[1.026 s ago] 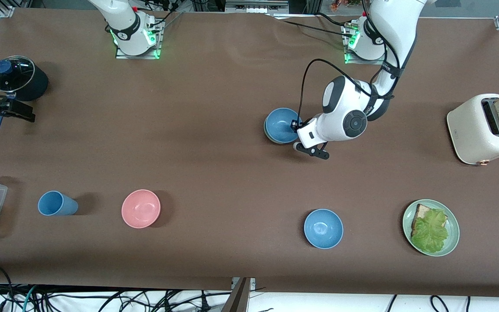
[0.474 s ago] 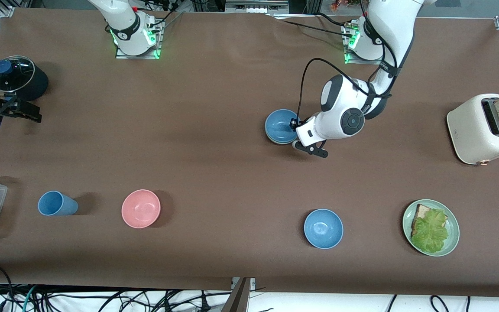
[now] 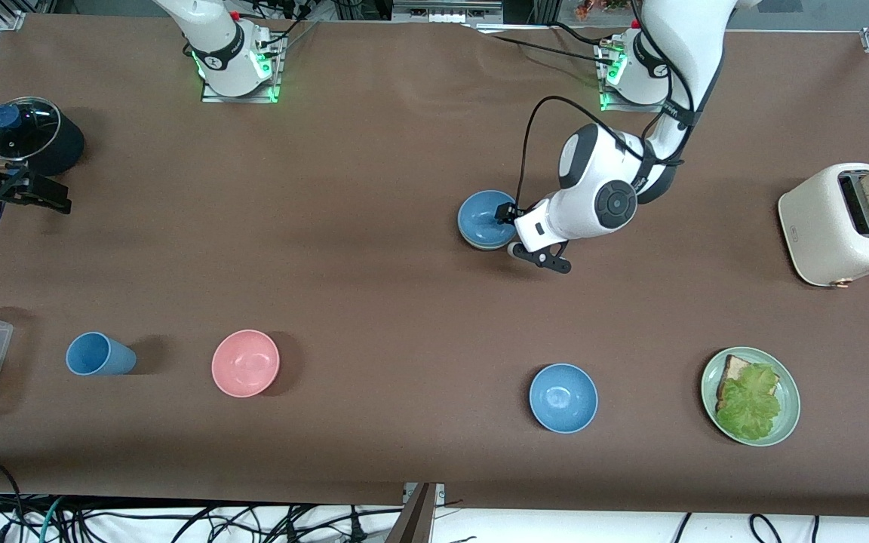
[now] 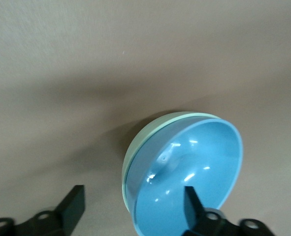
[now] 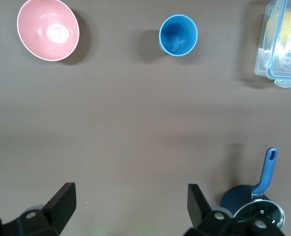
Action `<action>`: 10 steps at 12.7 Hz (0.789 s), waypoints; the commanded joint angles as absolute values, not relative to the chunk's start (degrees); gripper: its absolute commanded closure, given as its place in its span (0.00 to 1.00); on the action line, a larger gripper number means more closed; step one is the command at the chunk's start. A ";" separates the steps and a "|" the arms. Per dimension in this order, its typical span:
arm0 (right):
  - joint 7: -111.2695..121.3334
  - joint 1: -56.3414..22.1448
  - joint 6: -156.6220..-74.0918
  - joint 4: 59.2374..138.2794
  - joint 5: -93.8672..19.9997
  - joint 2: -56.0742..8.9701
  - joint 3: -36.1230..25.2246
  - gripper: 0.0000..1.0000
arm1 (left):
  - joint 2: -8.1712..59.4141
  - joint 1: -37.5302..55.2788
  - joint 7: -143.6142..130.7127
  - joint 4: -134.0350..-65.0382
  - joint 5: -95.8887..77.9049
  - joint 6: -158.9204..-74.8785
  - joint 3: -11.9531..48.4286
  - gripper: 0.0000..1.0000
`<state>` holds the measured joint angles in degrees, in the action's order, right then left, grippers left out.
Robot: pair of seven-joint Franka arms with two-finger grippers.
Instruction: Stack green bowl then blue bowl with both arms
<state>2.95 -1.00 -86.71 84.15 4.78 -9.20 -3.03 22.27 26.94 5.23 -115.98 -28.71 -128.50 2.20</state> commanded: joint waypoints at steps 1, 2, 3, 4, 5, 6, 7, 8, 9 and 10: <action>3.25 -0.97 -87.10 84.90 5.19 -8.35 -2.81 0.00 | 14.01 24.10 6.06 -121.27 -24.37 -128.85 1.93 0.00; 3.25 -1.05 -87.19 84.90 5.19 -8.35 -2.81 0.00 | 10.32 21.73 6.06 -123.20 -24.35 -128.76 2.02 0.00; 3.25 -1.05 -87.19 84.90 5.19 -8.35 -2.81 0.00 | 7.24 19.36 6.15 -124.61 -24.35 -128.76 2.02 0.00; 3.16 -1.05 -87.10 84.90 5.19 -8.35 -2.81 0.00 | 6.25 17.42 6.15 -124.54 -24.43 -129.02 1.93 0.00; 3.08 -1.05 -87.01 84.99 5.10 -8.35 -2.81 0.00 | 4.59 15.14 6.33 -124.28 -24.43 -129.81 1.93 0.00; 3.08 -1.05 -86.92 84.90 5.10 -8.26 -2.81 0.00 | 2.40 12.94 6.76 -124.28 -24.35 -129.81 1.76 0.00; 3.08 -1.05 -87.10 84.90 5.10 -8.35 -2.81 0.00 | 0.46 11.27 6.42 -124.10 -24.26 -129.12 0.54 0.00; 3.08 -1.05 -87.19 84.90 5.10 -8.35 -2.73 0.00 | -0.69 10.99 6.42 -123.93 -24.17 -126.85 -3.39 0.00; 3.08 -1.05 -87.19 84.90 5.10 -8.35 -2.72 0.00 | -1.31 10.99 6.68 -122.10 -22.95 -122.48 -8.47 0.00; 3.08 -1.05 -87.19 84.90 5.10 -8.35 -2.72 0.00 | -1.49 10.99 8.59 -119.03 -19.29 -117.47 -10.61 0.00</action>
